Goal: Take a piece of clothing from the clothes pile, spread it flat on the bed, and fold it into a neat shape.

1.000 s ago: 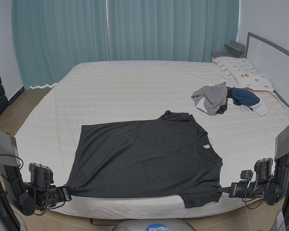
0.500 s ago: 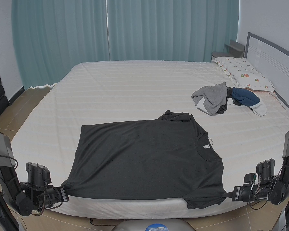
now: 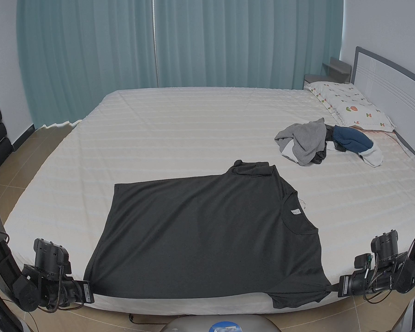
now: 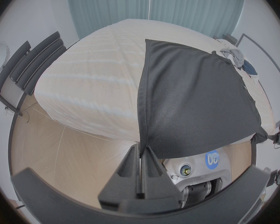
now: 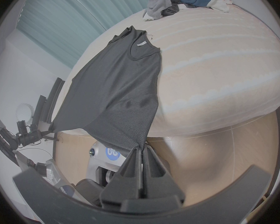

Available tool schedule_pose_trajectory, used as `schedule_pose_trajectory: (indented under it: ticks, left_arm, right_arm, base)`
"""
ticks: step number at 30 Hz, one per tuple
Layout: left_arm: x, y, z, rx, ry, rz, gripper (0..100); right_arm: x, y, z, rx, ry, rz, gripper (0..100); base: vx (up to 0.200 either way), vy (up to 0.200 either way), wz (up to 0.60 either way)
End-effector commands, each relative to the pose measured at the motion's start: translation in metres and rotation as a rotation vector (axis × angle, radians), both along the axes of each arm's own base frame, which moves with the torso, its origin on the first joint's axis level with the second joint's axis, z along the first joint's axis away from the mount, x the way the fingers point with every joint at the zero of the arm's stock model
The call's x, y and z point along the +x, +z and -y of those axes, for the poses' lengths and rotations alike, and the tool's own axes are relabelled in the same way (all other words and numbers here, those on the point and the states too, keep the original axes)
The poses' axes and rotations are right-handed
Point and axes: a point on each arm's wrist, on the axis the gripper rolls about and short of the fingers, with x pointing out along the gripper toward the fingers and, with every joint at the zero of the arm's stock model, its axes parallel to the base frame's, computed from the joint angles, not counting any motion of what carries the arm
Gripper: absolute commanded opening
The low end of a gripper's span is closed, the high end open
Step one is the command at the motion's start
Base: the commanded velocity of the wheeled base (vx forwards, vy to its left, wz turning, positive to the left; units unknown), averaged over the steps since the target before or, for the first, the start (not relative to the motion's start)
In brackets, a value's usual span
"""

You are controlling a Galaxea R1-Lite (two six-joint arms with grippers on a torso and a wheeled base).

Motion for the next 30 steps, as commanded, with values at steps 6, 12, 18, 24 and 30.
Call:
schedule_pose_trajectory:
  ticks: [6, 12, 18, 24, 30]
  left_arm:
    - [-0.014, 0.008, -0.001, 0.023, -0.035, -0.018, 0]
    - [-0.023, 0.012, -0.001, 0.04, -0.066, -0.052, 0]
    - [-0.03, 0.015, -0.002, 0.056, -0.093, -0.067, 0]
    - [-0.036, 0.016, -0.003, 0.072, -0.117, -0.1, 0]
    - [-0.041, 0.018, -0.003, 0.083, -0.135, -0.112, 0]
  right_arm:
    - [-0.011, 0.007, 0.0, -0.03, -0.002, -0.015, 0]
    - [-0.021, 0.015, -0.001, -0.034, 0.012, -0.027, 0]
    - [-0.033, 0.023, -0.001, -0.036, 0.02, -0.048, 0]
    - [-0.039, 0.025, -0.002, -0.043, 0.04, -0.069, 0]
    - [-0.046, 0.028, -0.004, -0.045, 0.055, -0.083, 0]
  base:
    - [0.0, 0.0, 0.0]
    - [0.0, 0.0, 0.0]
    - [0.0, 0.0, 0.0]
    - [0.0, 0.0, 0.0]
    - [0.0, 0.0, 0.0]
